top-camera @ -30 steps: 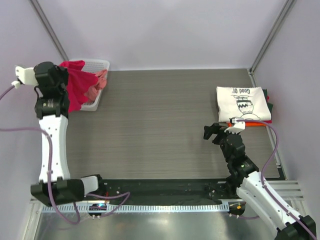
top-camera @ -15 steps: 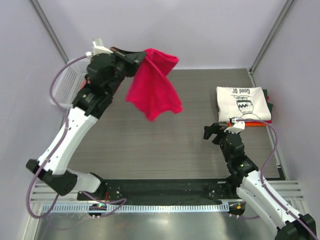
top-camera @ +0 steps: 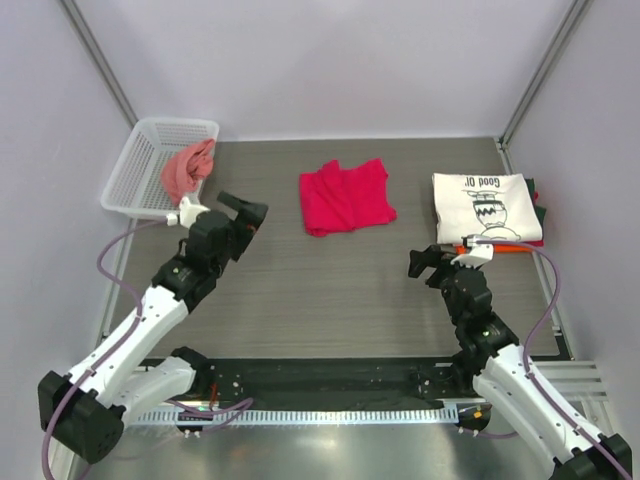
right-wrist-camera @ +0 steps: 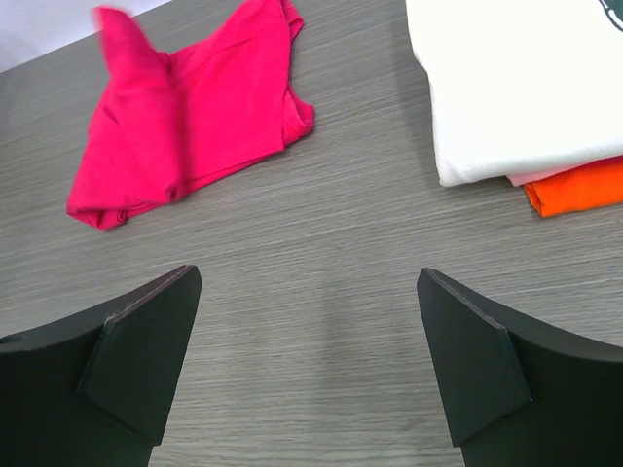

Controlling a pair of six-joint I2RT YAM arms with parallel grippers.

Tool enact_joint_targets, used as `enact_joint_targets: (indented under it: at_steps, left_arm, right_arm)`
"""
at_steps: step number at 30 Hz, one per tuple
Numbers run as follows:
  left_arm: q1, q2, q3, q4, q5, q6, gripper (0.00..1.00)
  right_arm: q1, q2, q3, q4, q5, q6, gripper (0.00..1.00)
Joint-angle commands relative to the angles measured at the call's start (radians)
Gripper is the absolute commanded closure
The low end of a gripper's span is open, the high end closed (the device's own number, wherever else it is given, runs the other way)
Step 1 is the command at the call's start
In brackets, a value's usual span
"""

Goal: Fold and stack the t-shirts
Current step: Move the tshirt to the center of the board, then flatten the tshirt out

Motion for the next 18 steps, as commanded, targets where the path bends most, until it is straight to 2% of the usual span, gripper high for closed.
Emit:
enact_joint_targets:
  at_steps: [1, 4, 6, 9, 12, 13, 15, 16, 18]
  left_arm:
    - [0.003, -0.071, -0.13, 0.045, -0.075, 0.078, 0.0]
    - [0.004, -0.059, -0.131, 0.068, -0.023, 0.186, 0.0]
    - [0.003, -0.015, -0.056, 0.054, 0.019, 0.313, 0.0]
    - [0.003, 0.099, 0.026, -0.015, 0.086, 0.411, 0.0]
    - [-0.005, 0.211, 0.087, -0.018, 0.138, 0.431, 0.0]
    - [-0.011, 0.234, 0.107, -0.015, 0.143, 0.433, 0.0]
    - [-0.038, 0.292, 0.119, 0.0, 0.143, 0.441, 0.01]
    - [-0.048, 0.304, 0.123, 0.009, 0.142, 0.445, 0.01]
    - [-0.064, 0.34, 0.129, 0.031, 0.137, 0.45, 0.01]
  right_arm:
    - [0.004, 0.008, 0.015, 0.042, -0.008, -0.005, 0.0]
    - [0.004, 0.056, 0.037, 0.038, 0.016, 0.017, 0.0]
    - [0.004, 0.126, 0.054, 0.036, 0.044, 0.044, 0.0]
    - [0.004, 0.261, 0.136, 0.001, 0.082, 0.1, 0.0]
    - [0.003, 0.385, 0.279, -0.069, 0.07, 0.124, 0.14]
    - [0.001, 0.481, 0.367, -0.091, 0.071, 0.124, 0.22]
    - [-0.023, 0.59, 0.471, -0.183, 0.061, 0.127, 0.28]
    - [-0.043, 0.687, 0.565, -0.214, 0.049, 0.133, 0.4]
    - [-0.135, 0.782, 0.635, -0.249, -0.075, 0.152, 0.48]
